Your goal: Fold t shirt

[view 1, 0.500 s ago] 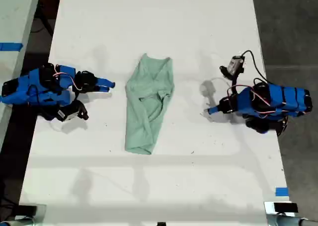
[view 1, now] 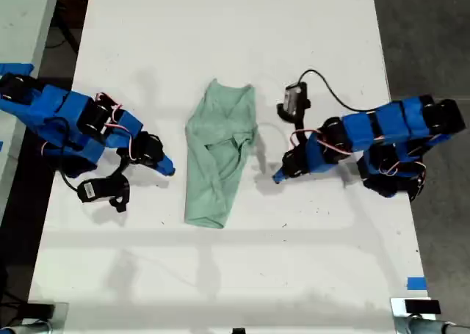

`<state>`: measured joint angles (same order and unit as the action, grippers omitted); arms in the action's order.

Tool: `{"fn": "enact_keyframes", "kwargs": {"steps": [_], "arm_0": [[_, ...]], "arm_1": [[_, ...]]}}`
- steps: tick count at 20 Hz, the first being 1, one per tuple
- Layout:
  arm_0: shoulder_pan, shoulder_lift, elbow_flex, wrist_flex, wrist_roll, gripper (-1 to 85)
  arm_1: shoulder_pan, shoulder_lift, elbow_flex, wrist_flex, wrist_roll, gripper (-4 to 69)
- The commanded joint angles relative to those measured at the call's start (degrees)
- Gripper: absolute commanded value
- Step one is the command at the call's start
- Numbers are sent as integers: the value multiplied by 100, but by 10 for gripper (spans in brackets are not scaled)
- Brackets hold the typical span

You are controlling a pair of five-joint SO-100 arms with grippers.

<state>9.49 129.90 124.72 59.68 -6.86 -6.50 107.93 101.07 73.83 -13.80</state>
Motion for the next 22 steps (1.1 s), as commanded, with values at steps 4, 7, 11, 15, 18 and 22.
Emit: {"fn": "enact_keyframes", "kwargs": {"steps": [4,7,11,15,18,22], "arm_0": [[571,-870,-949,-431,650,204],[519,-976,-343,-1134,659,218],[272,-2127,246,-2057,281,216],[167,-3103,-220,-2558,308,217],[272,-3832,-1002,-2575,378,216],[668,-5186,-2707,-2549,448,108]], "arm_1": [[-308,-3639,-4403,308,-9,218],[-308,-3929,-4368,-413,-264,235],[-325,-4333,-4395,-1310,-633,243],[-404,-4746,-4421,-1670,-686,255],[-466,-4939,-4412,-1828,-677,265],[-598,-5133,-4386,-1881,-571,179]]}}
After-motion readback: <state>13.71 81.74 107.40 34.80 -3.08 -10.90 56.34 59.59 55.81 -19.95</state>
